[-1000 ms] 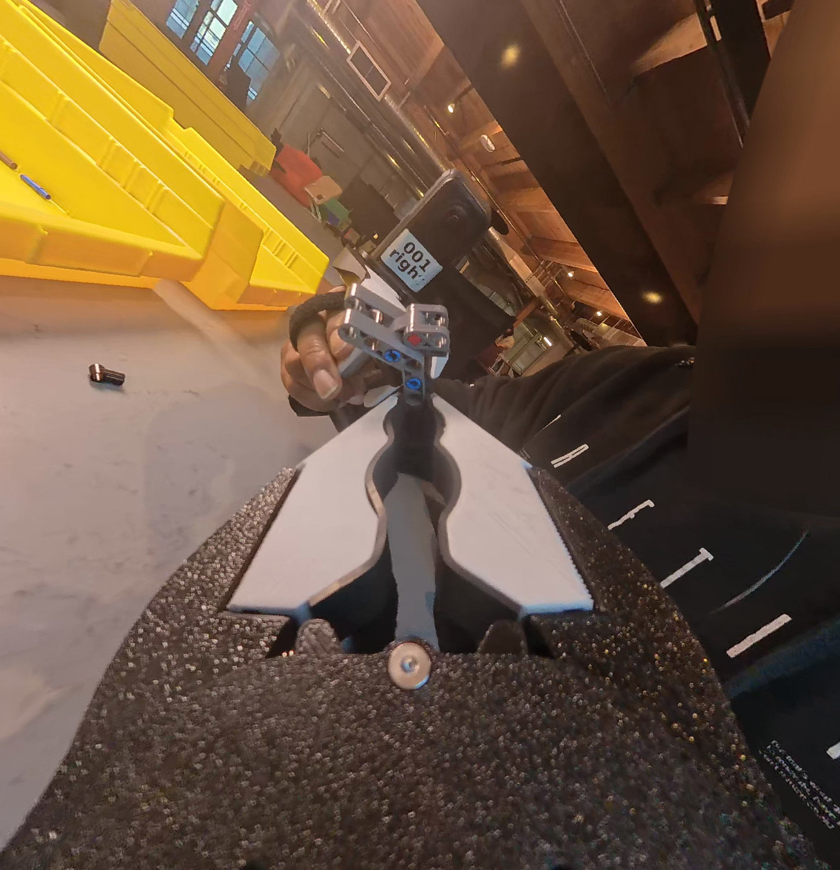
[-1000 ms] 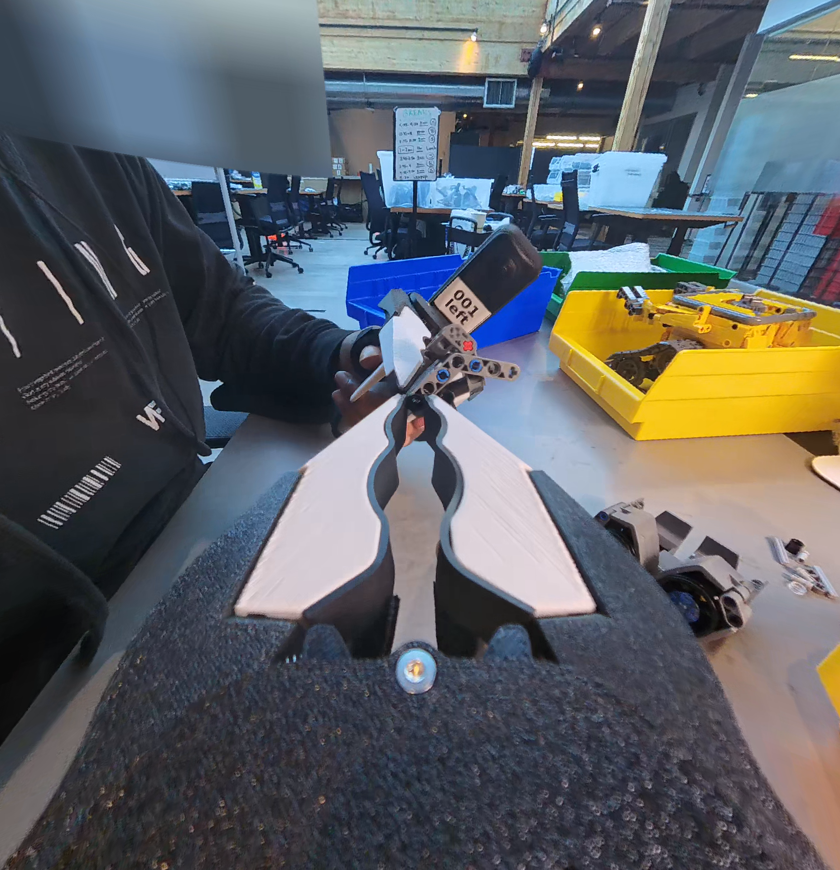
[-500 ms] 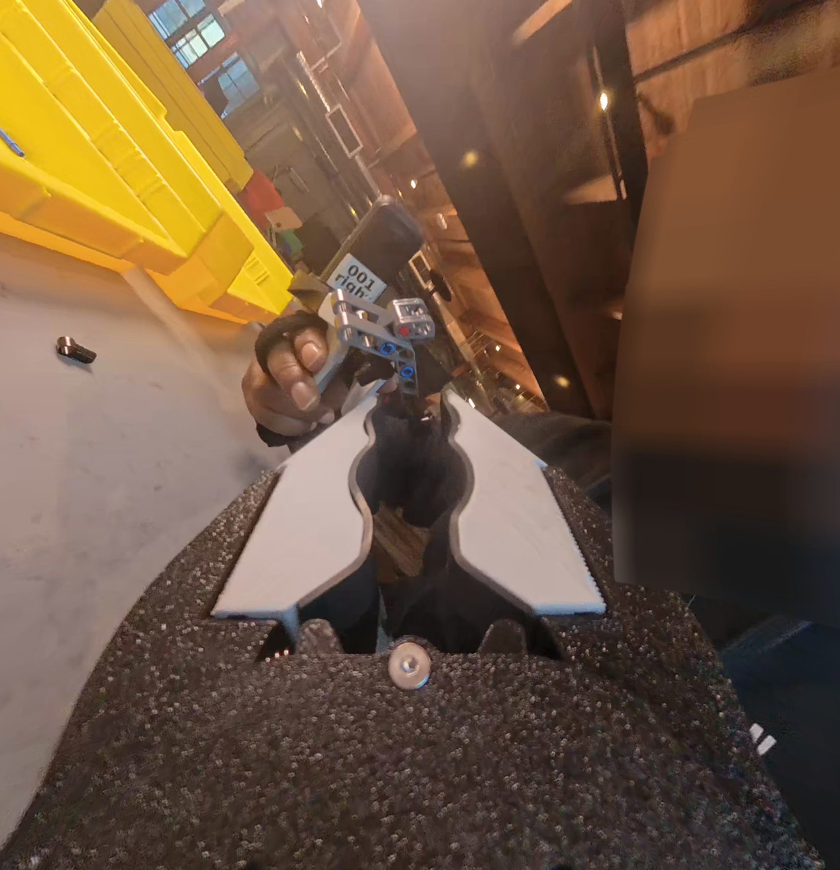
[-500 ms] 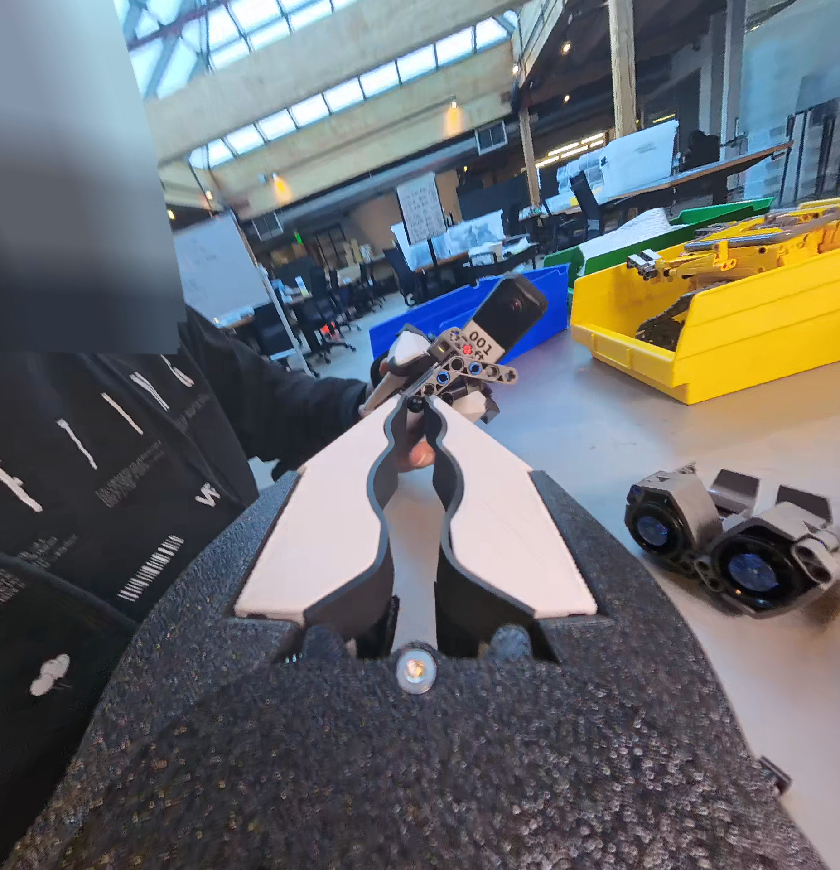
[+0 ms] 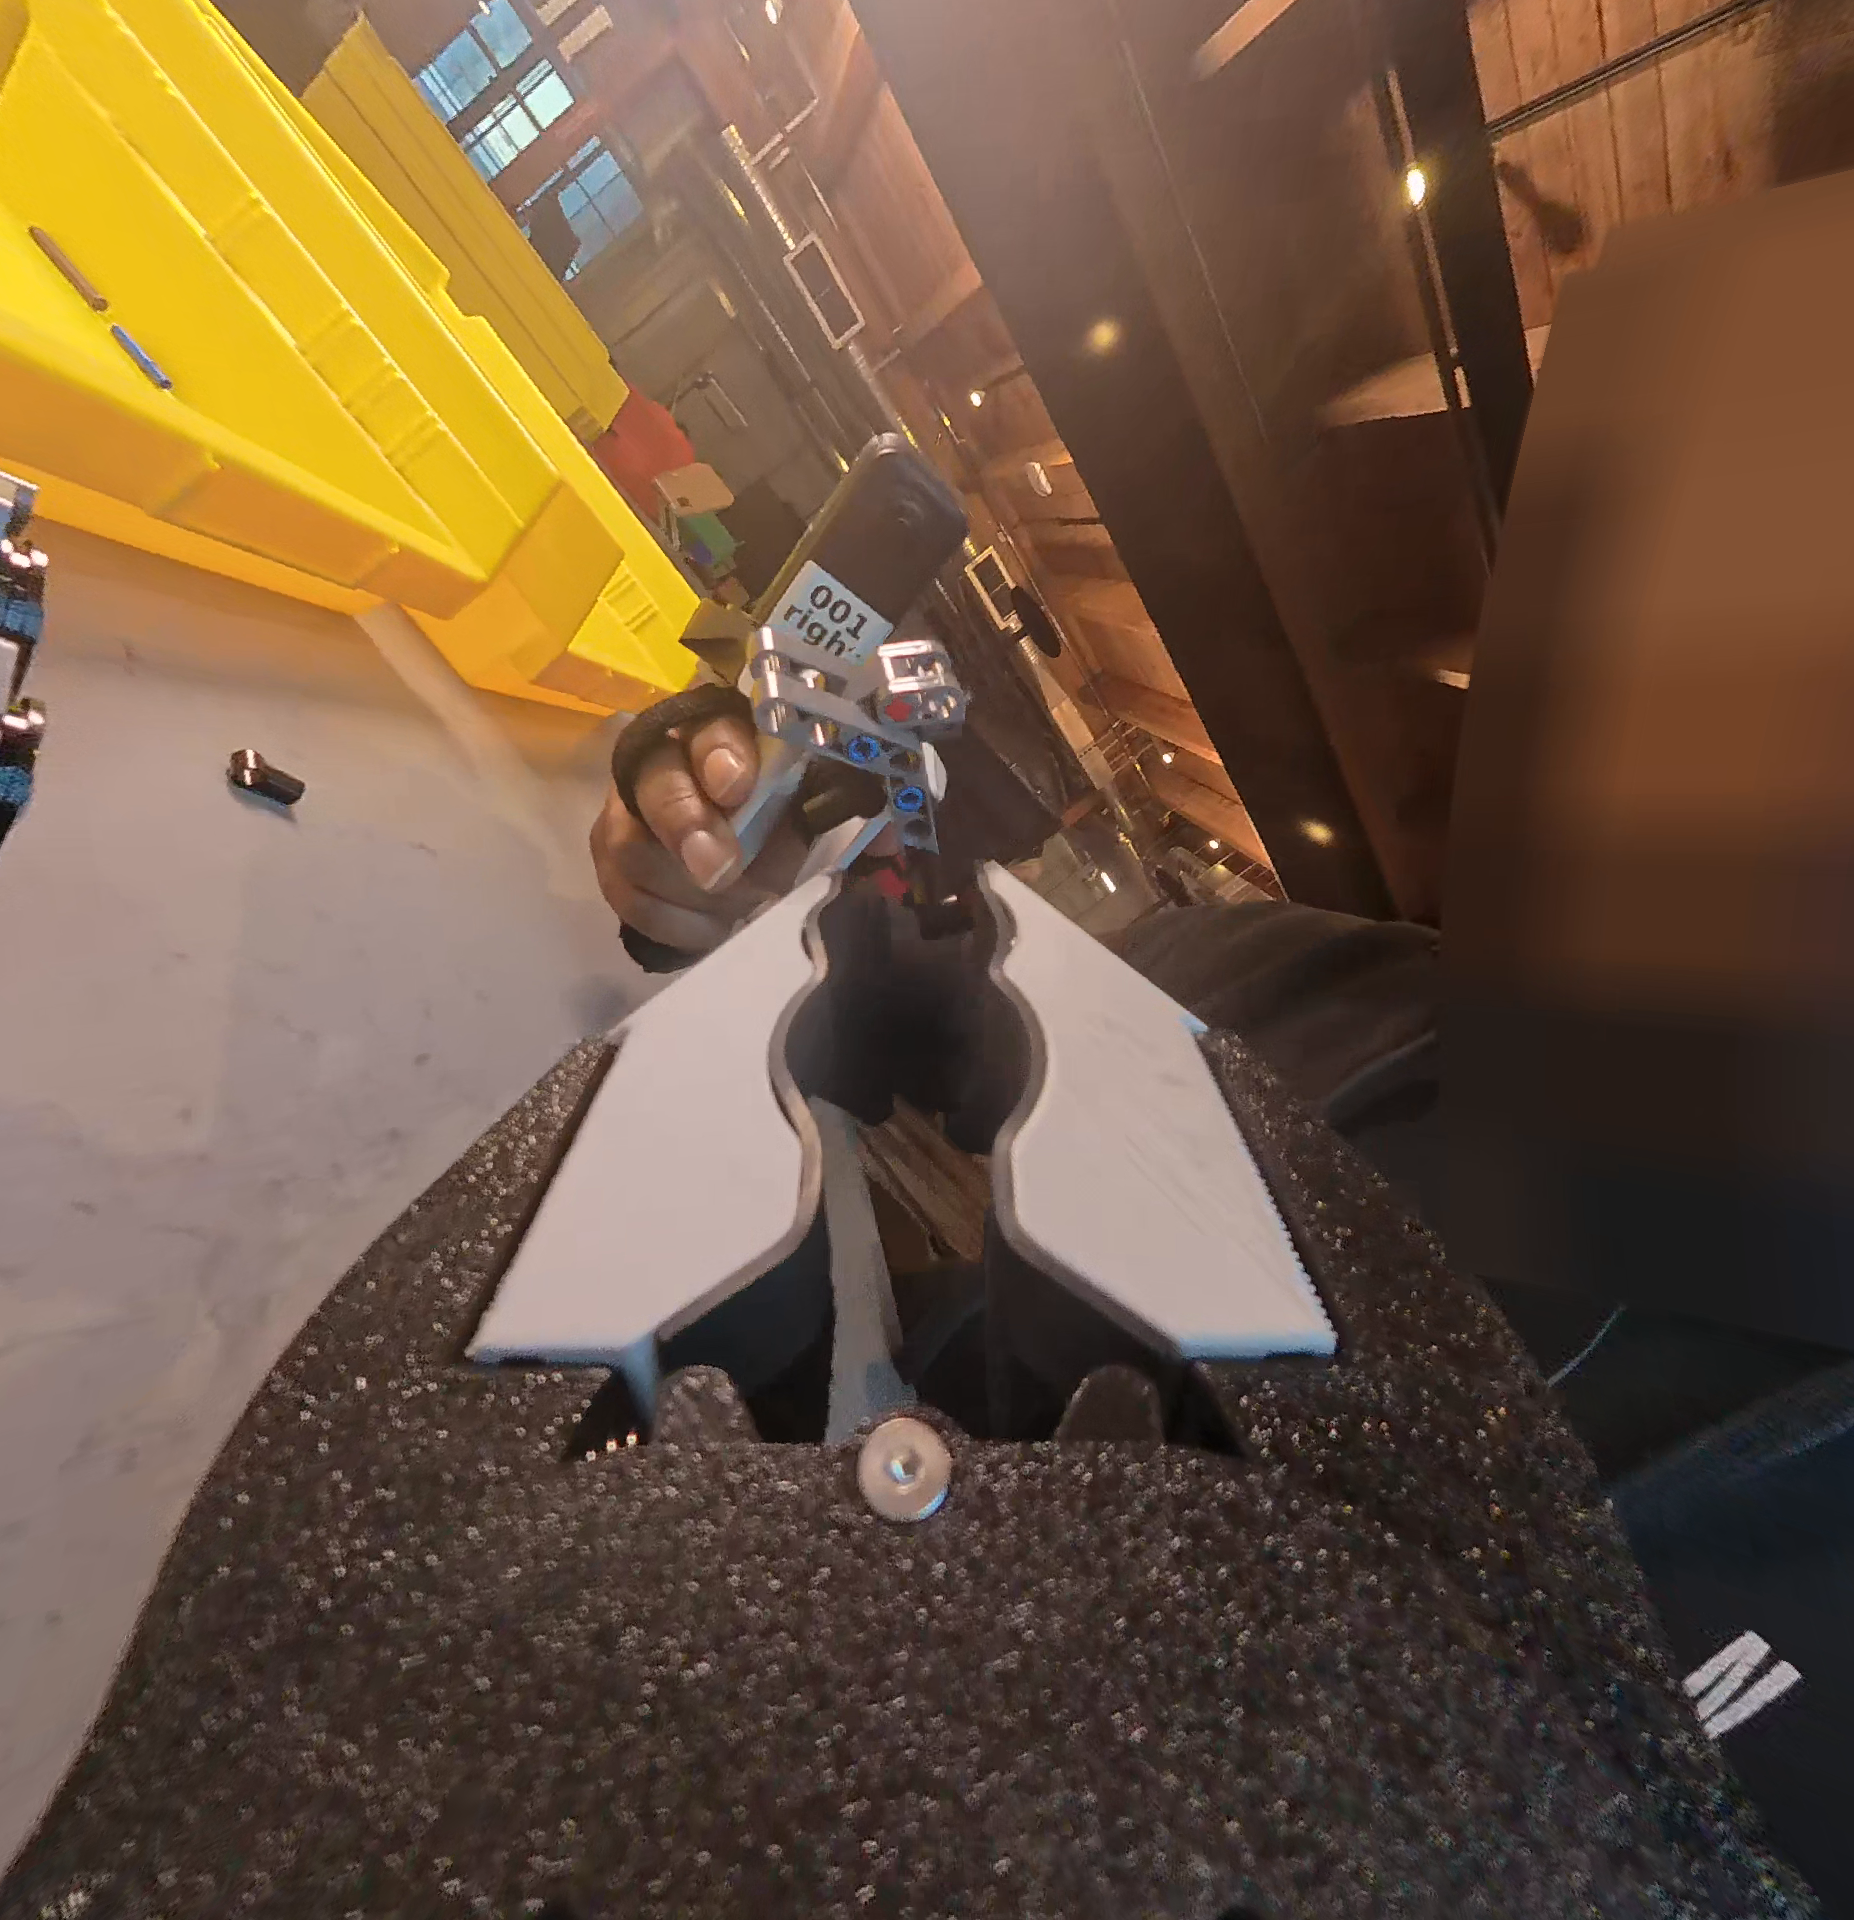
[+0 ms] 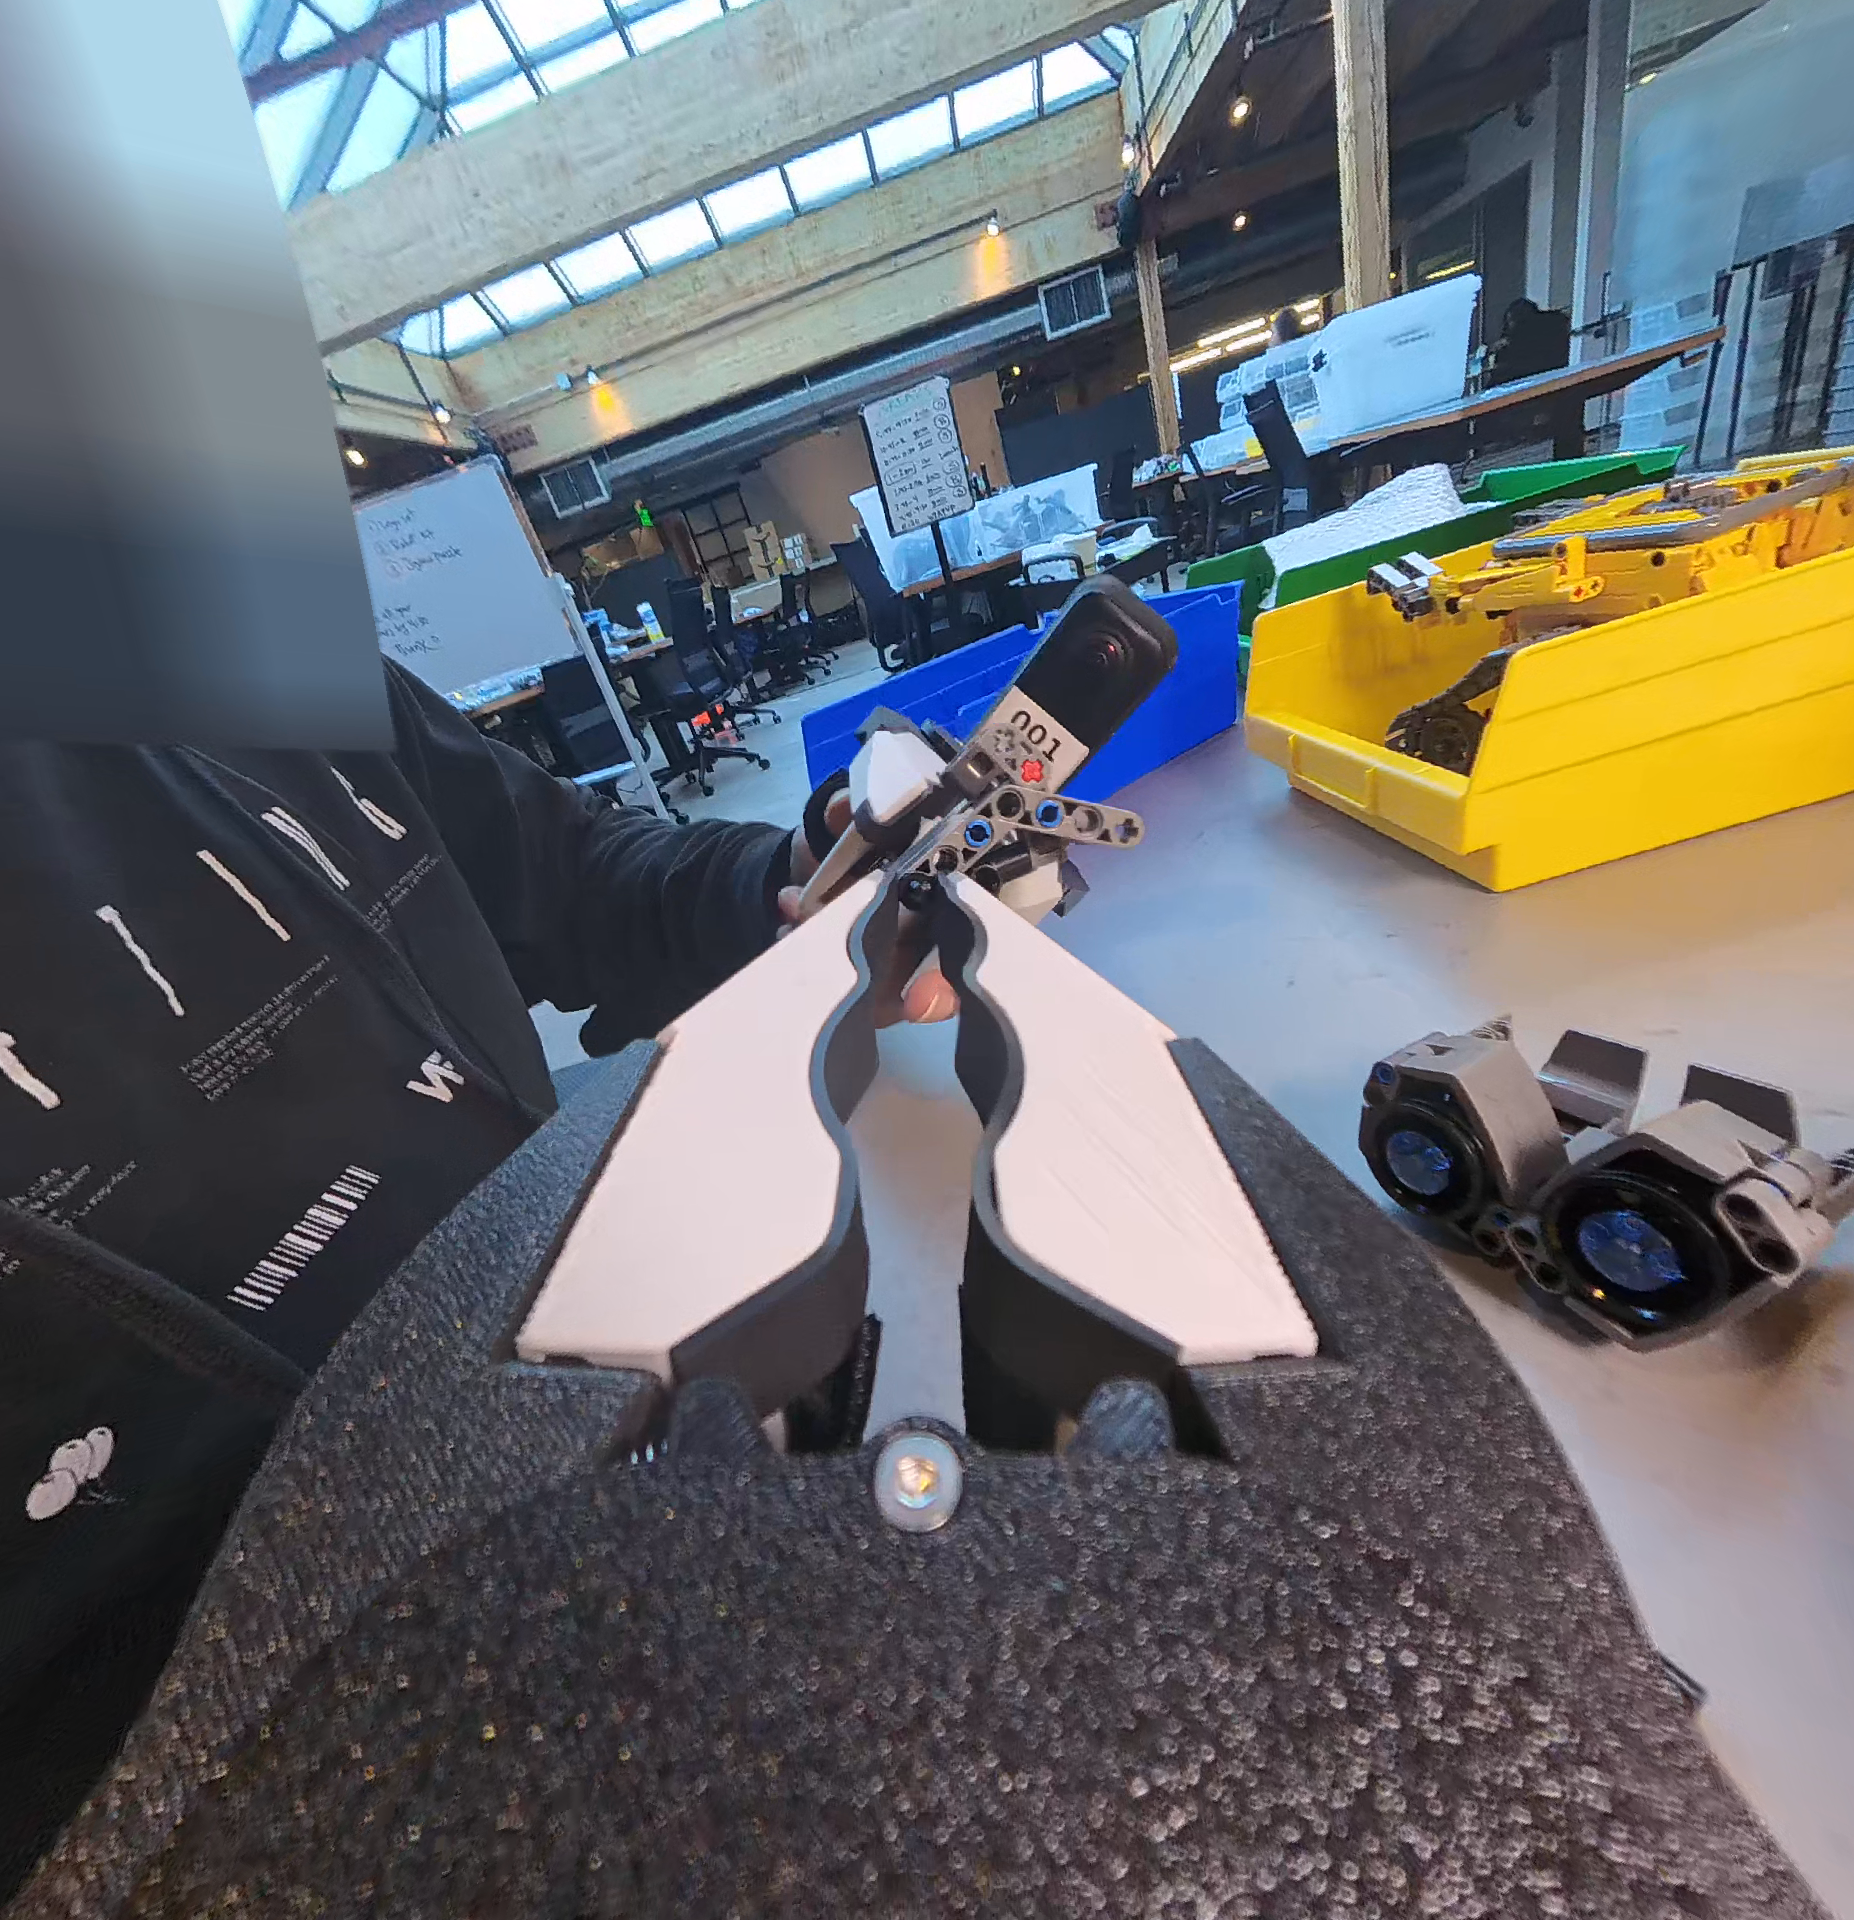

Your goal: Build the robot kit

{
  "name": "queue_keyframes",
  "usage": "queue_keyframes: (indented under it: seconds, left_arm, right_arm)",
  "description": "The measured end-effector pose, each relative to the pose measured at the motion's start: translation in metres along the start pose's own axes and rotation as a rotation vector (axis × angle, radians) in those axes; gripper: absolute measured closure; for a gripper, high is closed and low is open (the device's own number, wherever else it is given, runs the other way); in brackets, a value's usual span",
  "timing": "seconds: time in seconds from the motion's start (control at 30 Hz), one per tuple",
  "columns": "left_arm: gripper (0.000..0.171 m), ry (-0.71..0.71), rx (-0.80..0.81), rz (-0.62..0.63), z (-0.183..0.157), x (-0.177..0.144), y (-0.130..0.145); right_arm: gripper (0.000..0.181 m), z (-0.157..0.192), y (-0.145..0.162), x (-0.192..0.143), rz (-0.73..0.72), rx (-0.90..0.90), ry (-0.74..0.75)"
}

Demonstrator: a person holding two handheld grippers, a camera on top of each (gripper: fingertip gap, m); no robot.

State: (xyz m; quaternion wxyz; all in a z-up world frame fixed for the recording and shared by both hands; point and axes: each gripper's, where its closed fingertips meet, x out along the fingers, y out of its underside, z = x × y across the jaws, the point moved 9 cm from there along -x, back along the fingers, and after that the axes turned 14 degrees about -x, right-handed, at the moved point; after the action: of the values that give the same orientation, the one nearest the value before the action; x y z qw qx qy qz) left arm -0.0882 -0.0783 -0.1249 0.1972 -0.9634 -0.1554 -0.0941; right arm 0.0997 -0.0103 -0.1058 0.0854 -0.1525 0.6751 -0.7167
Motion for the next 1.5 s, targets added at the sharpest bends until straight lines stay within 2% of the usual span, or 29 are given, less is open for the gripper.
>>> queue_keyframes:
  seconds: [0.1, 0.17, 0.33, 0.43, 0.53, 0.63, 0.7, 0.83, 1.07, 1.2, 1.3, 1.4, 1.5]
  left_arm:
    - [0.153, -0.043, 0.036, 0.030, 0.001, 0.004, 0.004]
    - [0.165, -0.108, 0.078, 0.068, 0.004, 0.006, 0.009]
    - [0.165, -0.259, 0.294, 0.185, 0.002, 0.007, 0.014]
    - [0.165, -0.396, 0.446, 0.249, 0.004, 0.005, 0.016]
    - [0.165, -0.546, 0.545, 0.315, 0.013, 0.000, 0.015]
    - [0.165, -0.678, 0.640, 0.411, 0.023, -0.002, 0.017]
    - [0.165, -0.745, 0.689, 0.467, 0.028, -0.003, 0.020]
    - [0.165, -0.795, 0.730, 0.555, 0.035, -0.004, 0.026]
    - [0.165, -0.832, 0.763, 0.603, 0.038, -0.007, 0.029]
    - [0.165, -0.840, 0.767, 0.614, 0.039, -0.008, 0.029]
    - [0.165, -0.862, 0.777, 0.624, 0.040, -0.010, 0.029]
    - [0.161, -0.880, 0.788, 0.628, 0.038, -0.010, 0.029]
    - [0.154, -0.866, 0.781, 0.628, 0.035, -0.012, 0.029]
  right_arm:
    - [0.174, 0.005, 0.006, 0.007, 0.096, -0.090, 0.008]
    - [0.174, 0.011, 0.010, 0.013, 0.157, -0.175, 0.012]
    - [0.173, 0.018, 0.014, 0.012, 0.298, -0.296, -0.001]
    - [0.159, 0.007, 0.007, -0.008, 0.392, -0.358, 0.070]
    - [0.156, -0.019, 0.002, -0.042, 0.495, -0.308, 0.213]
    - [0.156, -0.038, 0.018, -0.064, 0.696, -0.250, 0.318]
    - [0.156, -0.042, 0.031, -0.064, 0.765, -0.192, 0.322]
    - [0.156, -0.051, 0.048, -0.057, 0.893, -0.167, 0.371]
    - [0.158, -0.059, 0.052, -0.052, 0.941, -0.122, 0.402]
    - [0.171, -0.056, 0.052, -0.049, 0.955, -0.140, 0.390]
    - [0.174, -0.053, 0.053, -0.047, 0.966, -0.158, 0.376]
    - [0.175, -0.049, 0.053, -0.045, 0.956, -0.165, 0.361]
    - [0.175, -0.044, 0.049, -0.040, 0.871, -0.150, 0.335]
